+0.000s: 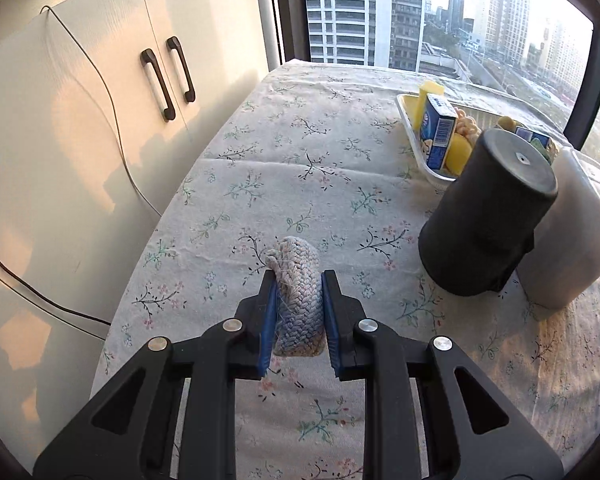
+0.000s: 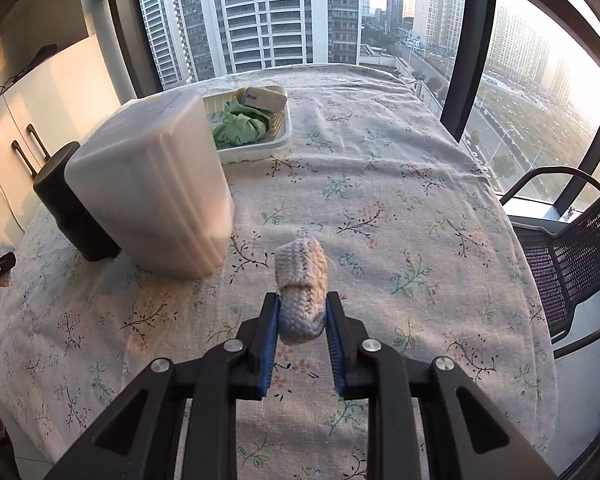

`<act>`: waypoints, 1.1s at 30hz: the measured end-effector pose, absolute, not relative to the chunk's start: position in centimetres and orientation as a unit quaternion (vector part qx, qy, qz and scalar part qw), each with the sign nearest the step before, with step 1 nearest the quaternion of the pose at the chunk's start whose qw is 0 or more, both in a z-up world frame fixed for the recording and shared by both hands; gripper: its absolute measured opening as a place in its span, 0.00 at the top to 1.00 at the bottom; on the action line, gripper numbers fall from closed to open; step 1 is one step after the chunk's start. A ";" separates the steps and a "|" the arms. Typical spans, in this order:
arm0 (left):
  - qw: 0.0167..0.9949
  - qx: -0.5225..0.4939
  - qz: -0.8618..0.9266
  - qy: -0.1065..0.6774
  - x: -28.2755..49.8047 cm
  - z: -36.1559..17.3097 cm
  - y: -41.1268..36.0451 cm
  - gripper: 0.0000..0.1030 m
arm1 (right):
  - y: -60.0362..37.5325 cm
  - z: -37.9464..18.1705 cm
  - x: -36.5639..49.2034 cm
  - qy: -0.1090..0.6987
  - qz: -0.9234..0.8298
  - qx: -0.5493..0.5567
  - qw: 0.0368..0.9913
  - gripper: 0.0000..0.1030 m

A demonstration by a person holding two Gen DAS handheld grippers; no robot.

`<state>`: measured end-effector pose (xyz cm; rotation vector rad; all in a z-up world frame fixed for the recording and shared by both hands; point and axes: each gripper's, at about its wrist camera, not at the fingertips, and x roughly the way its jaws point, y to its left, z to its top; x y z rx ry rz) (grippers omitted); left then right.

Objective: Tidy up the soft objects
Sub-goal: 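Carry both knit pouches over the white tray with both tools, then open the left tool to drop its knit pouch in the tray while the right tool releases its pouch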

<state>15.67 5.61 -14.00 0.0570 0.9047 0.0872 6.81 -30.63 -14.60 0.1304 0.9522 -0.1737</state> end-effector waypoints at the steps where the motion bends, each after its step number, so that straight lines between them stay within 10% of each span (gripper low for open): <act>1: 0.898 0.031 0.047 0.436 16.5 -14.0 5.9 0.81 | -31.1 -14.5 7.2 0.458 -0.087 0.064 0.882 0.76; 33: 0.905 0.146 -0.129 0.377 37.0 -8.2 -7.2 0.81 | -32.5 -9.9 29.0 0.445 0.005 0.063 0.893 0.76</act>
